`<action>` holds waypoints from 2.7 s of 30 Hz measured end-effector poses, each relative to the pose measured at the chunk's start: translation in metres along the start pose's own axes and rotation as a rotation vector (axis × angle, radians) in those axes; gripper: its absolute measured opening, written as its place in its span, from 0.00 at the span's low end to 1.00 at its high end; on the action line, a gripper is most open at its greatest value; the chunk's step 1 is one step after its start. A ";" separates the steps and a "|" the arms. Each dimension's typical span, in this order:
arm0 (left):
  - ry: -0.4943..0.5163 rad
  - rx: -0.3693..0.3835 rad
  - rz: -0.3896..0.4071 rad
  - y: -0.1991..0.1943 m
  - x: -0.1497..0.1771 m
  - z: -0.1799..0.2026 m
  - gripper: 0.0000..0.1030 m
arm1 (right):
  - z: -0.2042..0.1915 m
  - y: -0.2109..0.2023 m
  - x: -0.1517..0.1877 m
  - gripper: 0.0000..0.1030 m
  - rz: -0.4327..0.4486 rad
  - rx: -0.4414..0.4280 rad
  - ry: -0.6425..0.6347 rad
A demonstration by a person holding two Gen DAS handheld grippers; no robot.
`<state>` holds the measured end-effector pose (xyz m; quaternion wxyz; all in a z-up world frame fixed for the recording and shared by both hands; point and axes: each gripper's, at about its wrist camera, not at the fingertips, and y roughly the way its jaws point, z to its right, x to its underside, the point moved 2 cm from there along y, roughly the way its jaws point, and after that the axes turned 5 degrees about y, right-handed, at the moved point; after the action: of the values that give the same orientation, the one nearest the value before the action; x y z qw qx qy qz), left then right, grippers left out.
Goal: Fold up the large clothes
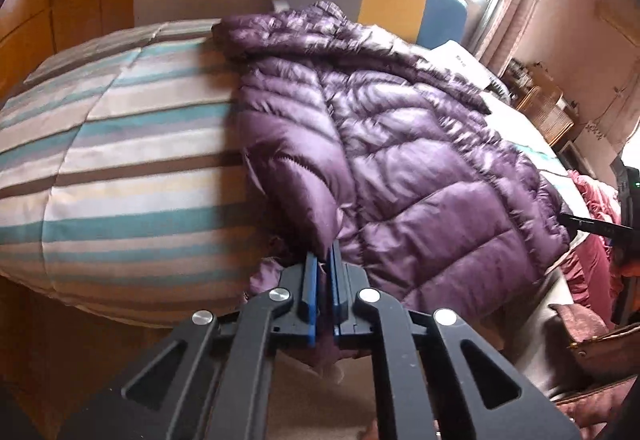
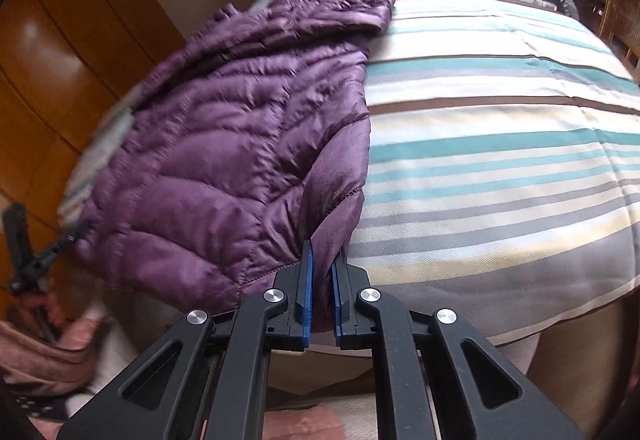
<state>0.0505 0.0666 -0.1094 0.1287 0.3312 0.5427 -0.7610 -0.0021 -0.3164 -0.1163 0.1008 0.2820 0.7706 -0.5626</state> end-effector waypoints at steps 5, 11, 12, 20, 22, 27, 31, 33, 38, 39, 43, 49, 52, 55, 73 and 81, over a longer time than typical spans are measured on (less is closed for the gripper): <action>-0.005 0.054 0.079 -0.029 -0.008 0.008 0.03 | 0.002 -0.021 -0.005 0.07 0.025 -0.118 0.052; -0.021 0.125 0.169 -0.065 -0.017 0.010 0.03 | 0.000 -0.043 -0.013 0.06 0.042 -0.275 0.094; -0.040 0.151 0.190 -0.073 -0.019 0.009 0.03 | 0.000 -0.047 -0.016 0.06 0.046 -0.303 0.103; -0.096 0.242 0.260 -0.102 -0.024 0.004 0.03 | -0.002 -0.065 -0.037 0.06 0.082 -0.455 0.135; -0.096 0.252 0.268 -0.105 -0.027 0.002 0.03 | -0.001 -0.066 -0.045 0.06 0.095 -0.475 0.138; -0.098 0.236 0.268 -0.098 -0.045 -0.010 0.03 | 0.006 -0.057 -0.072 0.06 0.116 -0.456 0.162; -0.090 0.211 0.272 -0.088 -0.065 -0.018 0.02 | 0.011 -0.051 -0.089 0.06 0.131 -0.449 0.177; -0.088 0.195 0.270 -0.083 -0.072 -0.020 0.00 | 0.013 -0.047 -0.097 0.06 0.140 -0.438 0.180; -0.124 0.179 0.258 -0.067 -0.087 -0.034 0.00 | 0.019 -0.035 -0.118 0.00 0.159 -0.451 0.198; -0.117 0.173 0.238 -0.061 -0.087 -0.035 0.00 | 0.019 -0.033 -0.119 0.00 0.159 -0.441 0.195; -0.123 0.133 0.143 -0.032 -0.072 -0.041 0.05 | 0.023 -0.022 -0.106 0.01 0.141 -0.339 0.169; -0.137 0.103 -0.008 0.001 -0.030 -0.048 0.59 | 0.046 0.000 -0.084 0.01 0.055 -0.197 0.183; -0.119 0.078 -0.075 0.014 -0.014 -0.049 0.61 | 0.052 0.012 -0.072 0.52 -0.017 -0.154 0.172; -0.127 0.088 -0.119 0.021 -0.002 -0.054 0.67 | 0.055 0.010 -0.061 0.69 -0.006 -0.149 0.164; -0.018 0.248 -0.182 0.021 -0.004 -0.011 0.08 | 0.036 0.016 -0.046 0.06 -0.128 -0.279 0.081; -0.083 0.317 0.010 -0.008 -0.067 -0.019 0.08 | 0.018 -0.007 -0.092 0.06 -0.003 -0.445 0.114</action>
<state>0.1031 0.0763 -0.0635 0.1008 0.3182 0.4083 -0.8496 0.0669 -0.3645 -0.0734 0.1159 0.2828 0.8805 -0.3623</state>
